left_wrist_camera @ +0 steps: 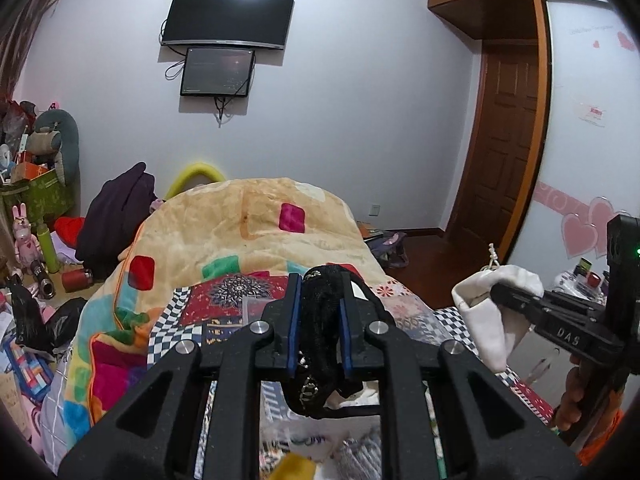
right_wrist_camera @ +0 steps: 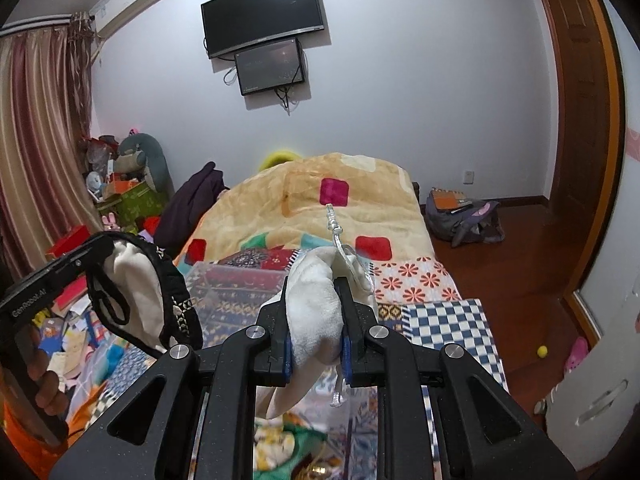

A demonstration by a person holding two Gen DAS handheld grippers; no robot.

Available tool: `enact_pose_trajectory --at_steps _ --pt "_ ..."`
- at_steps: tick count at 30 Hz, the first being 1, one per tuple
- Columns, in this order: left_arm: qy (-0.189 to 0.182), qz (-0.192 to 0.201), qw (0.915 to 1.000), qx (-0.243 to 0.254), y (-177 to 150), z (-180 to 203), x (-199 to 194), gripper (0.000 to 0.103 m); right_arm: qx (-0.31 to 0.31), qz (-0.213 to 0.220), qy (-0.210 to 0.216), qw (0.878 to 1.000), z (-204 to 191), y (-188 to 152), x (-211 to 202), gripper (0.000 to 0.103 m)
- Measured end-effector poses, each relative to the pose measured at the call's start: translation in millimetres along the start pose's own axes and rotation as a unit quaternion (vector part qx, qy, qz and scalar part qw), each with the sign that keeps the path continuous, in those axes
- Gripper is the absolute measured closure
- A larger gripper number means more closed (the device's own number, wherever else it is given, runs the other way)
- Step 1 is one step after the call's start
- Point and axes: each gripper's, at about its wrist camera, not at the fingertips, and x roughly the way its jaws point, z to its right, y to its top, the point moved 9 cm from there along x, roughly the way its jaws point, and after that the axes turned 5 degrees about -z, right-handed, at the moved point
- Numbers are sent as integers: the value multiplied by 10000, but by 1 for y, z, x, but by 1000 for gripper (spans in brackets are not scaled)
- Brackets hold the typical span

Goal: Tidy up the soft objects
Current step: 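Carry the cap and sock into the clear box while both tools open to release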

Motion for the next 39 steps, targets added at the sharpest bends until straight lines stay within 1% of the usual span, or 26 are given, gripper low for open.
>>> enact_pose_trajectory --at_steps 4,7,10,15,19,21,26,28,29,30,31,33,36,37,39 --pt "144 -67 9999 -40 0 -4 21 87 -44 -126 -128 9998 0 0 20 87" --pt "220 -176 9996 -14 -6 -6 39 87 -87 -322 -197 9992 1 -6 37 87" --pt "203 -423 9989 -5 -18 -6 57 87 -139 -560 -222 9981 0 -14 53 87" --pt "87 -910 9958 72 -41 -2 85 87 -281 -979 -104 9947 -5 -32 73 87" --pt "74 -1189 9928 128 -57 1 98 87 -452 -1182 -159 9918 -9 -42 81 87" --pt "1 -1338 9910 104 -63 2 103 87 -519 -1260 -167 9905 -11 -45 82 87" --pt "41 -1457 9892 136 -70 3 104 87 -600 -1339 -140 9891 -13 -45 82 84" --pt "41 -1494 9886 149 -72 1 103 83 -596 -1349 -118 9890 -13 -44 80 80" --pt "33 -1508 9885 145 -72 1 102 79 -594 -1336 -106 9892 -12 -44 78 76" --pt "33 -1511 9884 138 -72 0 100 74 -597 -1316 -110 9894 -13 -43 76 70" --pt "28 -1504 9885 121 -72 0 98 72 -606 -1278 -126 9899 -14 -42 74 67" --pt "20 -1478 9890 100 -71 -1 93 60 -637 -1188 -137 9908 -16 -39 67 56" --pt "16 -1378 9904 143 -67 0 81 51 -706 -1050 -199 9918 -19 -34 57 50" --pt "3 -1345 9908 162 -65 2 77 50 -718 -1010 -208 9921 -20 -32 53 50" --pt "-17 -1269 9917 203 -61 4 68 44 -724 -928 -188 9929 -23 -28 46 48"
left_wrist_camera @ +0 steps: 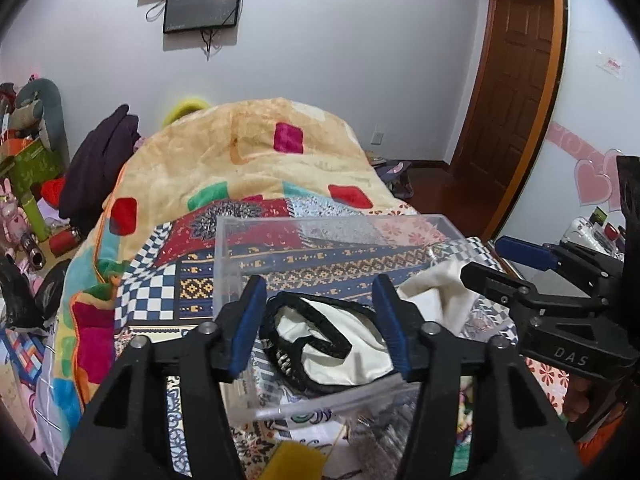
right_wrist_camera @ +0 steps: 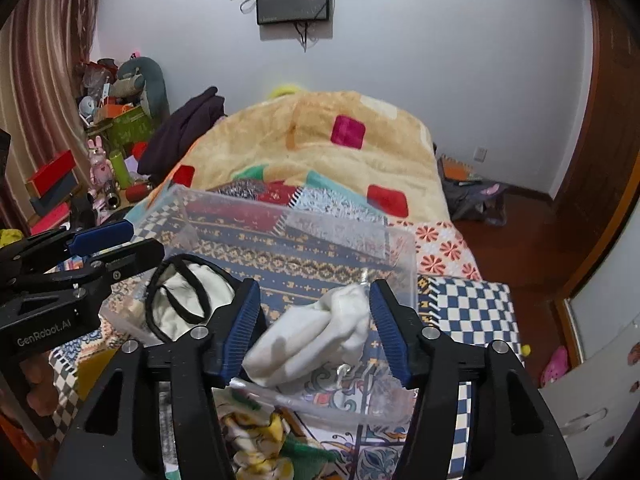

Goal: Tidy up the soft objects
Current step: 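Carry the cap and sock into the clear box while both tools open to release, then grasp the yellow sponge with the left tool while the right tool grasps the floral scrunchie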

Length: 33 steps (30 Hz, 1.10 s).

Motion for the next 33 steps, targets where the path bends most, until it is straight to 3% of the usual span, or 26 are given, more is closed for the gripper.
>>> enact_pose_trajectory --at_steps 2,6,12,18,28,33 --pt "-11 115 9999 57 2 3 -13 40 -7 100 26 9999 -2 3 -10 45" --pt "-18 365 9992 152 3 7 -42 28 -21 429 36 9991 -7 8 -37 30" --pt "-12 550 9981 280 -5 10 -74 7 -53 766 118 9970 -12 4 -70 22" --pt "33 424 9983 411 -29 9 -80 4 -49 614 85 9981 -13 -18 -63 22" --pt "183 -72 9993 323 -80 -5 -49 4 201 -34 260 9995 -7 -60 -21 22" --pt "214 -322 9991 146 -99 -17 -30 4 176 -267 459 9984 -12 -72 -8 34"
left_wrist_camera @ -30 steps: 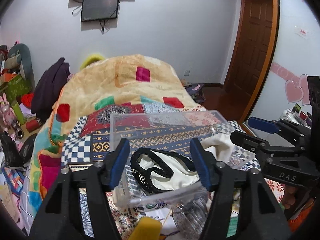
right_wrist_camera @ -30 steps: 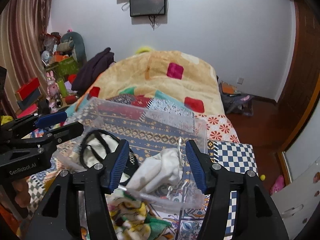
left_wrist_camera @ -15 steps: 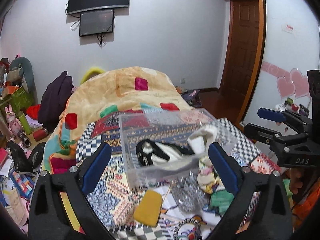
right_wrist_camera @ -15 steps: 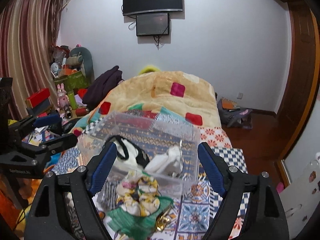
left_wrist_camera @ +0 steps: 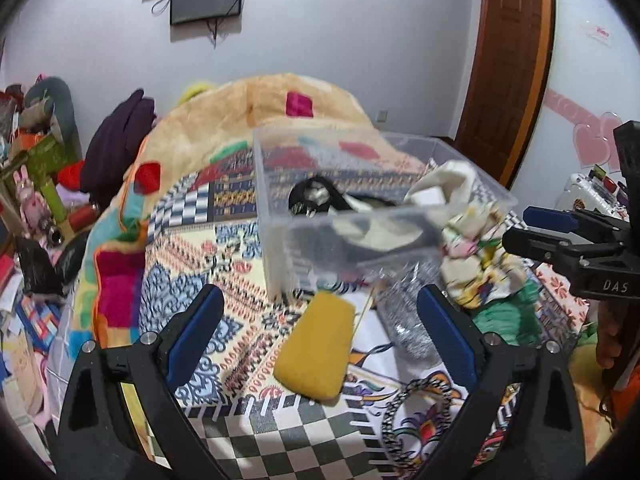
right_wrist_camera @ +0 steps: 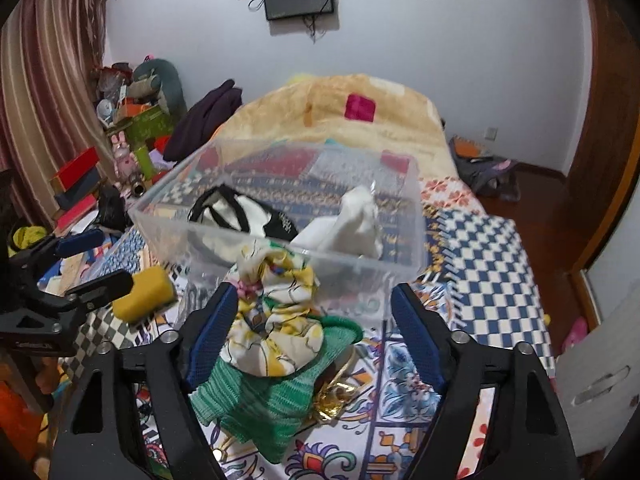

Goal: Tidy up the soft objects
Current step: 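Grasp the yellow sponge with the left tool while the right tool grasps the floral scrunchie, then lower the sponge and scrunchie into the clear box while both tools open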

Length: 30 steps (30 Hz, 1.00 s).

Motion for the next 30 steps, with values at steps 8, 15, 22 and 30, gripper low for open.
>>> enact_pose_trajectory --at_steps 8,15,22,30 --pt "-98 -193 9997 67 -14 3 18 28 2 -257 136 9996 -4 -5 18 60" --pt "-218 -341 9992 70 -20 6 25 66 -81 -228 210 9995 -11 -5 18 86" --pt "-143 -101 9998 111 -14 4 9 69 -92 43 271 9996 -12 3 -1 90" --pt "-162 326 9993 85 12 5 -21 69 -106 486 363 9981 -15 21 -34 90"
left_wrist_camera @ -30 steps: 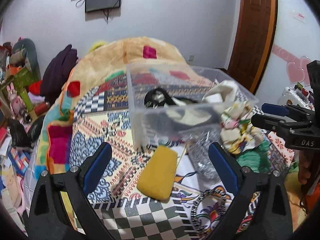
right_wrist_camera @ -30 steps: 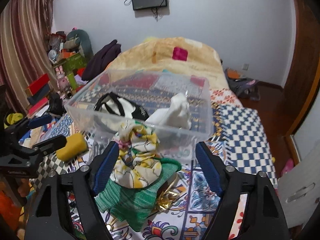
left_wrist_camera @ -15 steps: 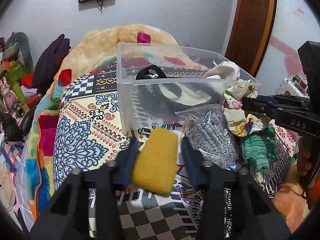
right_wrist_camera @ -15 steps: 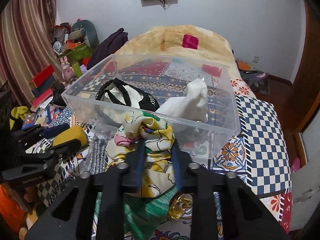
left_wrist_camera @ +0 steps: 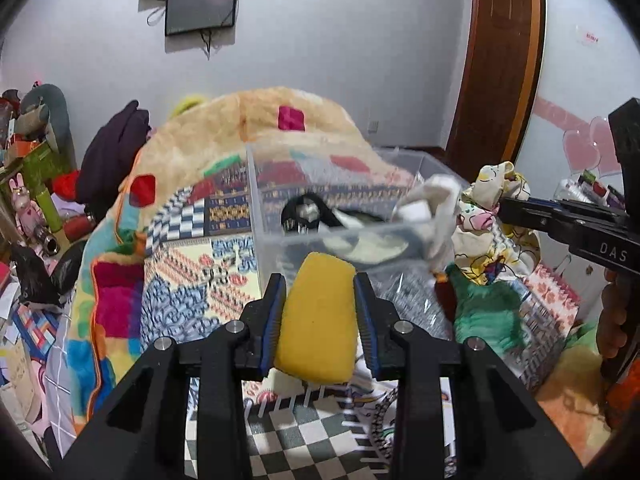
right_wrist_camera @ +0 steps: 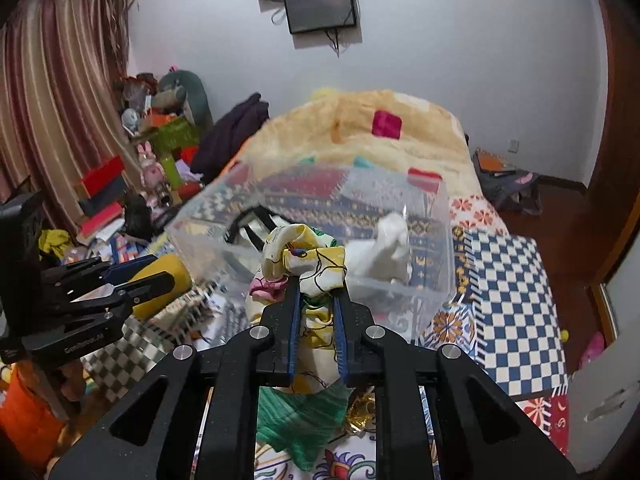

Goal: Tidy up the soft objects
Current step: 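Lower the sponge and scrunchie into the clear box while both tools open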

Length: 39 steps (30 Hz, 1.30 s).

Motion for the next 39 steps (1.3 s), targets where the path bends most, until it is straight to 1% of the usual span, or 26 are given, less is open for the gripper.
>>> enact_pose_trajectory --at_steps 7,13,18,22,27,30,33,39 --pt "6 460 9989 35 39 6 -18 69 -33 433 -119 9990 3 27 -23 90" --pt "30 688 9976 52 68 11 -22 69 1 699 -245 9973 8 50 -29 90" --pt "-2 754 9971 33 86 14 -15 69 48 798 -383 9961 13 63 -24 90" --pt "61 677 9977 42 93 15 0 69 109 700 -488 9963 16 64 -8 90" --pt "120 399 9991 23 90 10 28 69 164 440 -497 9977 17 60 17 89" --pt "83 182 9998 -19 85 9 45 69 129 165 -464 9987 15 55 36 89" --pt "139 -23 9999 12 80 8 63 69 36 -80 -528 9986 15 50 51 89" --pt "183 -245 9995 120 74 12 84 69 -115 -467 -616 9969 17 38 70 89"
